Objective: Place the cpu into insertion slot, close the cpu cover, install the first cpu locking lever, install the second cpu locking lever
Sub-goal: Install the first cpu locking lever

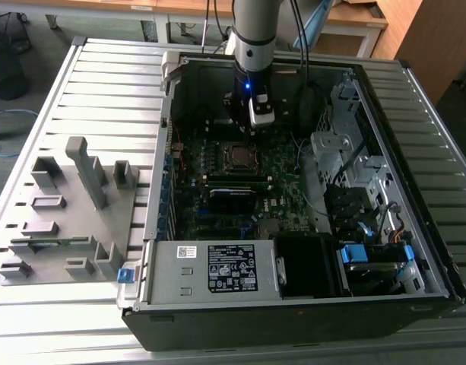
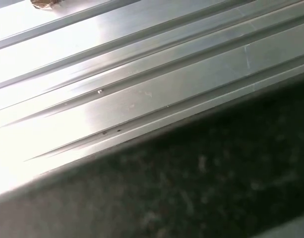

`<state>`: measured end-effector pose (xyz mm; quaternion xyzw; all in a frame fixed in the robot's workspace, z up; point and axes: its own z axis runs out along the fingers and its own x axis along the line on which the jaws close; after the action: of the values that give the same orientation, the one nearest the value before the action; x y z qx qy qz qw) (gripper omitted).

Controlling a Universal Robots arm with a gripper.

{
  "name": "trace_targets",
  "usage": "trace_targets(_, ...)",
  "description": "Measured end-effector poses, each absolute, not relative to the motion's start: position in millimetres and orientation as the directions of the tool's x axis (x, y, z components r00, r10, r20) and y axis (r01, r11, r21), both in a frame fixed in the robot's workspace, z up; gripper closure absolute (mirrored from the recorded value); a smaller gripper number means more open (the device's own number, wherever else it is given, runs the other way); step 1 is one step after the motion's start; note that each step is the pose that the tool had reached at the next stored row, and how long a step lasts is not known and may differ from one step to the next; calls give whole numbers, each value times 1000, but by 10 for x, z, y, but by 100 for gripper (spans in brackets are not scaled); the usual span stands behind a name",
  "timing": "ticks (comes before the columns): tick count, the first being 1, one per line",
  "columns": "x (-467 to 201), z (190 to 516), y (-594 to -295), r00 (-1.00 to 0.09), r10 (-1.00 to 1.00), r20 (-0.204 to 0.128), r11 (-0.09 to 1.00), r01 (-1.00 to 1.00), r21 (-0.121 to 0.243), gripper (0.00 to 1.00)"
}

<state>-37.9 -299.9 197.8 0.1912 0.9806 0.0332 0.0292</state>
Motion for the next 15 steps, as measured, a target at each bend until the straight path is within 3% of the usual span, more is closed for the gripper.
trace_targets(15, -379, 1977, -2968, -924, 380, -44, 923, 376, 76, 90)
